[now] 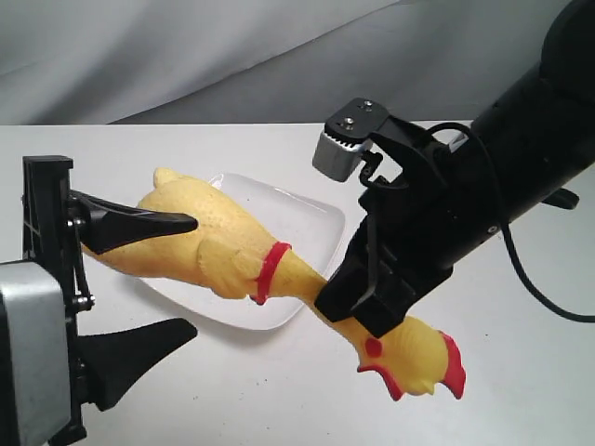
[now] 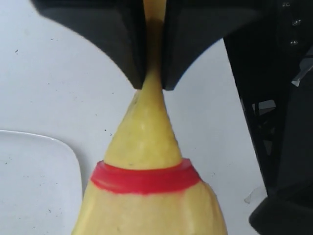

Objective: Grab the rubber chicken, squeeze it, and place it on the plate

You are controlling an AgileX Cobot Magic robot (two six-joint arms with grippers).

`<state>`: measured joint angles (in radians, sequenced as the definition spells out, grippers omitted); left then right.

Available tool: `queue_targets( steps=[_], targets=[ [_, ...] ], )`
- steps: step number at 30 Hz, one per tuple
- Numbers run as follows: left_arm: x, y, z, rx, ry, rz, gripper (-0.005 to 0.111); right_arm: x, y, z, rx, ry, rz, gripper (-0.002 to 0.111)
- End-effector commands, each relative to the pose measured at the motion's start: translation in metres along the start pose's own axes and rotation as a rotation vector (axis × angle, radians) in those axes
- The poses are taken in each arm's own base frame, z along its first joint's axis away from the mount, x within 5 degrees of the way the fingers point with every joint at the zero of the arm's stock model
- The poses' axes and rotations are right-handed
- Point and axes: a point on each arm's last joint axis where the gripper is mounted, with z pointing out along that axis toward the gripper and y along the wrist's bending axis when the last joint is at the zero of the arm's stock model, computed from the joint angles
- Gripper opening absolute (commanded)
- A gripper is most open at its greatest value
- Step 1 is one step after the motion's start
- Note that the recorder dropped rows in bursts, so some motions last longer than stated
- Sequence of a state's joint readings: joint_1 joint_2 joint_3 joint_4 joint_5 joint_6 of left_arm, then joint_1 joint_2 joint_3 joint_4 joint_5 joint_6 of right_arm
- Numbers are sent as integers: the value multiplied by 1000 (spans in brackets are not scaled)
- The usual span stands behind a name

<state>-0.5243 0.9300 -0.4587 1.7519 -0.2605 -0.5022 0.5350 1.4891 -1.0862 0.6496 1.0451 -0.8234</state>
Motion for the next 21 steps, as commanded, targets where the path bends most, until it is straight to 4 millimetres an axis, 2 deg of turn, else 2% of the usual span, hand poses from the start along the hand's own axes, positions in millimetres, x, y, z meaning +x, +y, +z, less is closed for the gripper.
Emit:
queue_targets(
  steps=[1,5,9,12,15,19,21],
  targets=[
    [5,1,1,-19,52,25,72,-3,7,-3,-53,-16,-1,0],
    [11,-3,10,16,88,44,72,-6,14,-4,-131,-48,-27,0],
    [15,-7,20,62,104,85,72,-6,14,-4,-128,-45,-29,0],
    [19,-5,20,44,146,87,70,-5,14,-3,-122,-38,-33,0],
    [19,-3,17,25,154,90,58,-6,13,-3,-109,-48,-33,0],
    [16,-5,18,44,117,88,29,-6,12,-3,-106,-54,-31,0],
    [16,-5,18,43,121,91,21,-7,13,-3,-113,-56,-28,0]
  ],
)
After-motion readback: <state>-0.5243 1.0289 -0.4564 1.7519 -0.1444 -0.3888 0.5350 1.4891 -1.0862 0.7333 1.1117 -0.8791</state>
